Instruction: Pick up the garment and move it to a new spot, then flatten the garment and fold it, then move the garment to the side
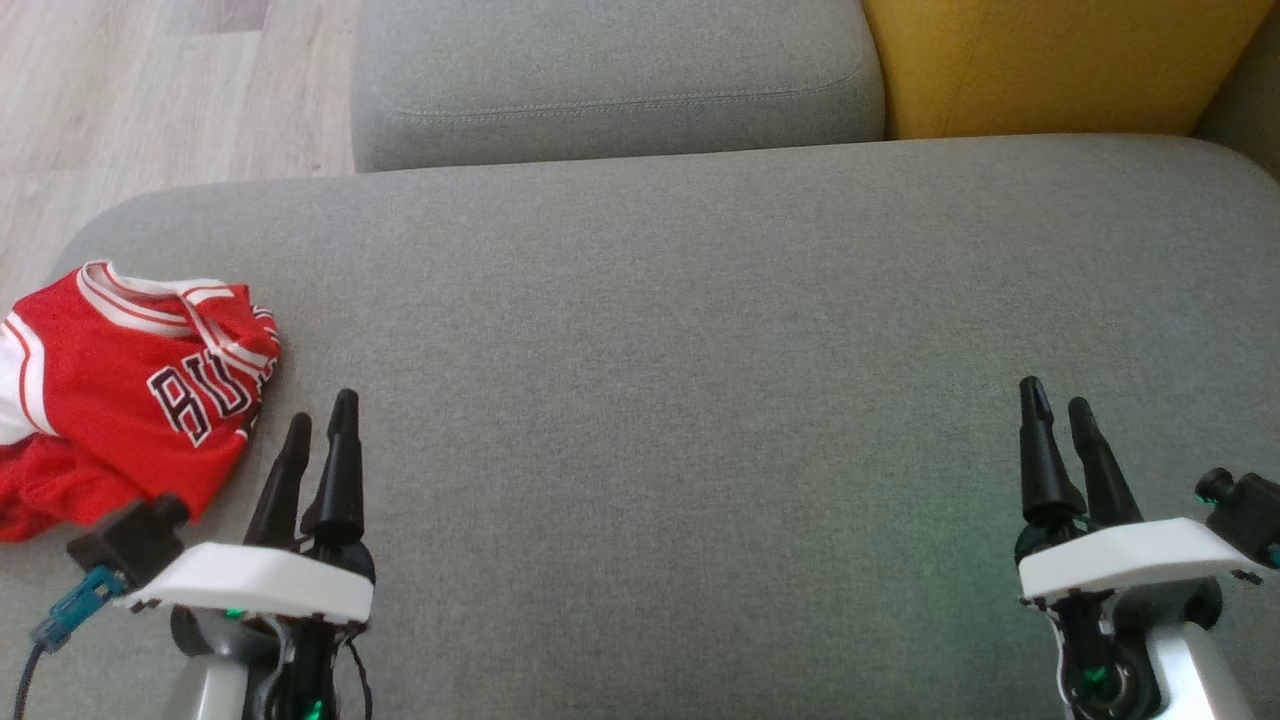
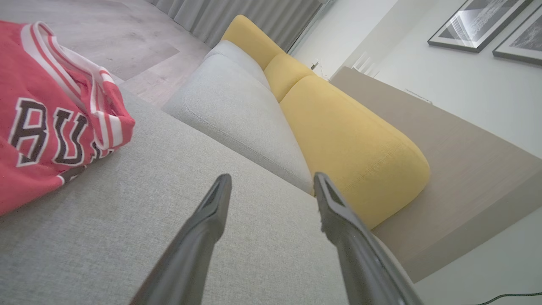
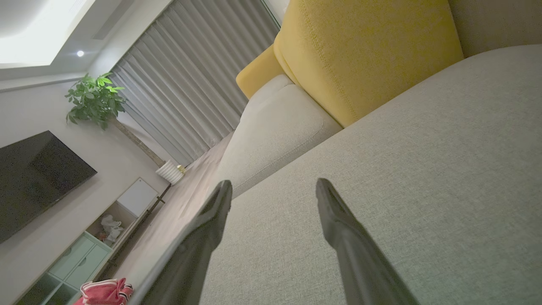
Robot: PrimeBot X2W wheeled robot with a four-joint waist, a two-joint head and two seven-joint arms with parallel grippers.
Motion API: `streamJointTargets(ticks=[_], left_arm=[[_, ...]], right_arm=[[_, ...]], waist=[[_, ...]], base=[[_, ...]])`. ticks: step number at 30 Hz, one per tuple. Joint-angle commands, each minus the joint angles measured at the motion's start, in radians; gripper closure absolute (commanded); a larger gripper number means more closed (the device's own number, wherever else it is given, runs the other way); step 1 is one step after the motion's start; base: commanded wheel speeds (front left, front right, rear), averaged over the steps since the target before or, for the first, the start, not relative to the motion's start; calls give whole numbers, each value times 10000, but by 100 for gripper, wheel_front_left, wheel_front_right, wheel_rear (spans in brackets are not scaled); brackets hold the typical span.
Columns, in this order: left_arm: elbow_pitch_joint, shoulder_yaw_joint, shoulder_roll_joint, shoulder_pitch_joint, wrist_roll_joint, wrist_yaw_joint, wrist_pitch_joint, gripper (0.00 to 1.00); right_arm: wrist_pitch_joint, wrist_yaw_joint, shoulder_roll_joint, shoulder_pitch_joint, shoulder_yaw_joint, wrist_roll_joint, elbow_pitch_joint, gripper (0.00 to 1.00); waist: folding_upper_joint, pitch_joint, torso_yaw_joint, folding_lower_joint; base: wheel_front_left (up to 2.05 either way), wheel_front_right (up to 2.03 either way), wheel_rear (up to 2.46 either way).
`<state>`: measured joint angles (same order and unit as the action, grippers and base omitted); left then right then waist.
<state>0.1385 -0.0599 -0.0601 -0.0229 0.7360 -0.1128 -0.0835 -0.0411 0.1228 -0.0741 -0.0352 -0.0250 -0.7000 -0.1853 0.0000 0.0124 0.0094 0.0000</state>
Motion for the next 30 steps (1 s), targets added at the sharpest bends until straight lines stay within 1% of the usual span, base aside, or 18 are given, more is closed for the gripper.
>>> streamJointTargets(ticks=[1,2,17,30], left_arm=[[-397,97,-173,-523,-260,44,-147,0],[-397,97,-173,-523,-260,44,-147,0],[-316,-377,-441,-617,-2288,422,-587,0],[121,-662,-575,-633,-3836,794,-967,0]], right_arm=[[-112,44,-169,-517,-163,264,428,0],[-112,44,-169,-517,-163,264,428,0],[-196,53,-145,-526,-534,2386,538,0],[-282,61,-8,-476,-623,3944,437,0]], waist=[[0,-1,5,0],[0,-1,5,0],[0,5,45,0],[0,-13,76,0]], base=[[0,0,0],[0,0,0],[0,0,0],[0,0,0]])
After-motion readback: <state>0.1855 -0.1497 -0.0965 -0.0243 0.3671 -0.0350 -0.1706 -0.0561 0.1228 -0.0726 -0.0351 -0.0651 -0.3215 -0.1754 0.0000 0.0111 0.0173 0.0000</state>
